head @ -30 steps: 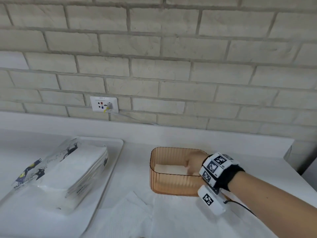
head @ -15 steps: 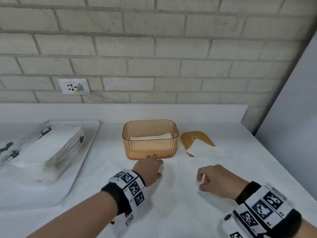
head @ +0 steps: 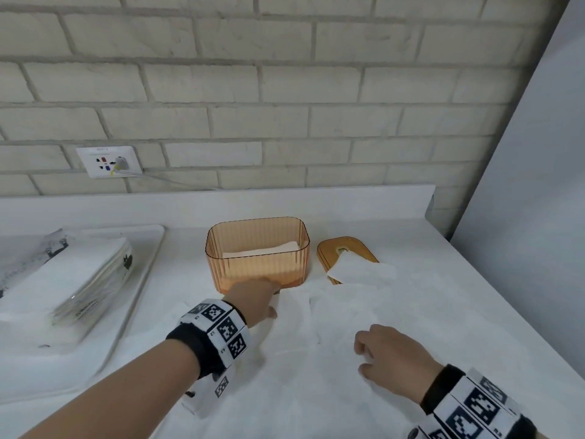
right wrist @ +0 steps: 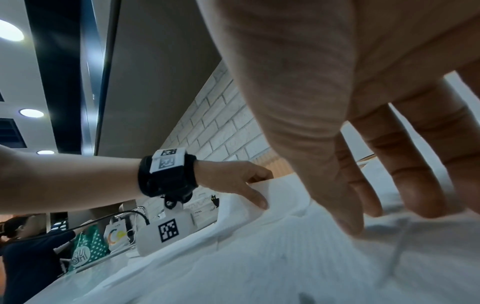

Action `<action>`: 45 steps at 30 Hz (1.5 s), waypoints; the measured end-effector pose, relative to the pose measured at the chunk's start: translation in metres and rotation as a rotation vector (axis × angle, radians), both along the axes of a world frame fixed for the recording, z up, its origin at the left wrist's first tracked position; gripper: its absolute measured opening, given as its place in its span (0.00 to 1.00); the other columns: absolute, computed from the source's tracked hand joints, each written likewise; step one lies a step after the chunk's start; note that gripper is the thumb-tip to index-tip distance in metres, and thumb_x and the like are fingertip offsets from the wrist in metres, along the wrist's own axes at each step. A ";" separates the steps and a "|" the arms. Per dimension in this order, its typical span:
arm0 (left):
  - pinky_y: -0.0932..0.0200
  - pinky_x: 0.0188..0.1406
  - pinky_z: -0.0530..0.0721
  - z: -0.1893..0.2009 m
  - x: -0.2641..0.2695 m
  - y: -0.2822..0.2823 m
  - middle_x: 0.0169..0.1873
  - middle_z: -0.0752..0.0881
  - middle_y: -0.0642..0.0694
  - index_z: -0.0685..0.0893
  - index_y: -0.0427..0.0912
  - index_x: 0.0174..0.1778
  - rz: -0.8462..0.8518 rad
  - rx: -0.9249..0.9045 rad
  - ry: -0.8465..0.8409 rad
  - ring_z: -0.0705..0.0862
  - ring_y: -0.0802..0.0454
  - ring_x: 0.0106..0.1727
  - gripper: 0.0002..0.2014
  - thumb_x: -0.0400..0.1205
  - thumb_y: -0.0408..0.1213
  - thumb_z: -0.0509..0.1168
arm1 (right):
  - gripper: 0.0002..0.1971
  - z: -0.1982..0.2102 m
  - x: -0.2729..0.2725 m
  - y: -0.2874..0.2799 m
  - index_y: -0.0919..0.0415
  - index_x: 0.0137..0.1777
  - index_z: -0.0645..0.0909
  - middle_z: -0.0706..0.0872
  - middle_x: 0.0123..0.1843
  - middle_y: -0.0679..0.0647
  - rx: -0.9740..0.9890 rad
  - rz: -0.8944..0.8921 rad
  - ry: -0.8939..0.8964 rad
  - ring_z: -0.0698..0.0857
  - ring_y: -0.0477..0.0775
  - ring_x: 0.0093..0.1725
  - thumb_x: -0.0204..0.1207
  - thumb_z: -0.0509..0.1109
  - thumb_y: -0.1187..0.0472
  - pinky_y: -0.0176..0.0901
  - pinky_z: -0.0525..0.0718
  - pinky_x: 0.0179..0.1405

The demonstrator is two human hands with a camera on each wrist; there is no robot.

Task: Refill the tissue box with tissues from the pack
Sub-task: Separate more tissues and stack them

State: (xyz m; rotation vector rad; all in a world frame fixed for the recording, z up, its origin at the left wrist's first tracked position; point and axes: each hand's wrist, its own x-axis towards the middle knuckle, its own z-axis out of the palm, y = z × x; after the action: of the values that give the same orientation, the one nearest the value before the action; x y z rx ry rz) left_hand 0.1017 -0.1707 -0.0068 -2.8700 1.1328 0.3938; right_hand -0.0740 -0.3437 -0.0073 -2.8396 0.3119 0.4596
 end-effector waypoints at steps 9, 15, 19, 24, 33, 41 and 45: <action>0.58 0.42 0.76 0.016 -0.005 0.033 0.46 0.81 0.50 0.81 0.42 0.53 0.059 -0.523 -0.062 0.77 0.51 0.45 0.06 0.83 0.38 0.63 | 0.08 0.022 0.066 0.005 0.51 0.52 0.76 0.80 0.50 0.50 0.140 -0.055 -0.125 0.82 0.51 0.51 0.75 0.68 0.55 0.40 0.79 0.50; 0.52 0.44 0.80 0.006 -0.003 0.035 0.37 0.85 0.47 0.82 0.43 0.51 0.179 -0.790 0.035 0.81 0.48 0.39 0.05 0.84 0.38 0.64 | 0.26 0.016 0.096 0.020 0.54 0.67 0.73 0.84 0.59 0.47 0.605 -0.047 0.019 0.83 0.48 0.56 0.69 0.76 0.57 0.42 0.80 0.60; 0.49 0.41 0.80 0.008 0.001 0.038 0.35 0.85 0.39 0.82 0.44 0.51 0.289 -0.884 0.043 0.80 0.41 0.37 0.04 0.84 0.38 0.63 | 0.12 0.006 0.096 0.024 0.55 0.55 0.80 0.85 0.47 0.44 0.596 -0.008 -0.009 0.83 0.45 0.49 0.72 0.72 0.60 0.32 0.78 0.47; 0.56 0.34 0.74 0.014 0.006 0.048 0.30 0.79 0.50 0.84 0.43 0.47 0.374 -0.978 -0.015 0.75 0.50 0.32 0.04 0.83 0.36 0.64 | 0.10 0.006 0.096 0.017 0.59 0.56 0.84 0.89 0.53 0.51 0.701 -0.095 -0.099 0.87 0.51 0.53 0.75 0.70 0.62 0.42 0.84 0.56; 0.59 0.29 0.70 0.014 0.009 0.072 0.29 0.78 0.48 0.75 0.44 0.34 0.681 -1.236 0.122 0.73 0.50 0.30 0.11 0.83 0.34 0.62 | 0.08 0.009 0.087 -0.014 0.57 0.53 0.81 0.88 0.55 0.55 0.793 -0.258 -0.223 0.87 0.54 0.54 0.75 0.69 0.66 0.53 0.83 0.61; 0.55 0.38 0.83 0.019 -0.012 0.090 0.37 0.89 0.45 0.78 0.41 0.42 0.728 -1.439 0.668 0.86 0.49 0.36 0.08 0.87 0.36 0.59 | 0.21 0.048 0.082 -0.015 0.65 0.56 0.81 0.90 0.44 0.59 1.618 -0.188 -0.321 0.90 0.55 0.39 0.61 0.76 0.63 0.46 0.88 0.34; 0.55 0.38 0.82 0.027 -0.019 0.089 0.37 0.88 0.45 0.78 0.40 0.43 0.638 -1.406 0.732 0.86 0.49 0.35 0.08 0.86 0.37 0.59 | 0.20 0.058 0.092 0.011 0.64 0.57 0.84 0.91 0.51 0.59 1.392 -0.096 -0.270 0.90 0.56 0.47 0.65 0.75 0.59 0.44 0.87 0.43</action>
State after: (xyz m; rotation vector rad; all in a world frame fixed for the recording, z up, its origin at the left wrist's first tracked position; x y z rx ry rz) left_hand 0.0829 -0.0814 0.0206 -4.5912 0.4272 1.0824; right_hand 0.0185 -0.3323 0.0502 -1.4808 0.0175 0.1350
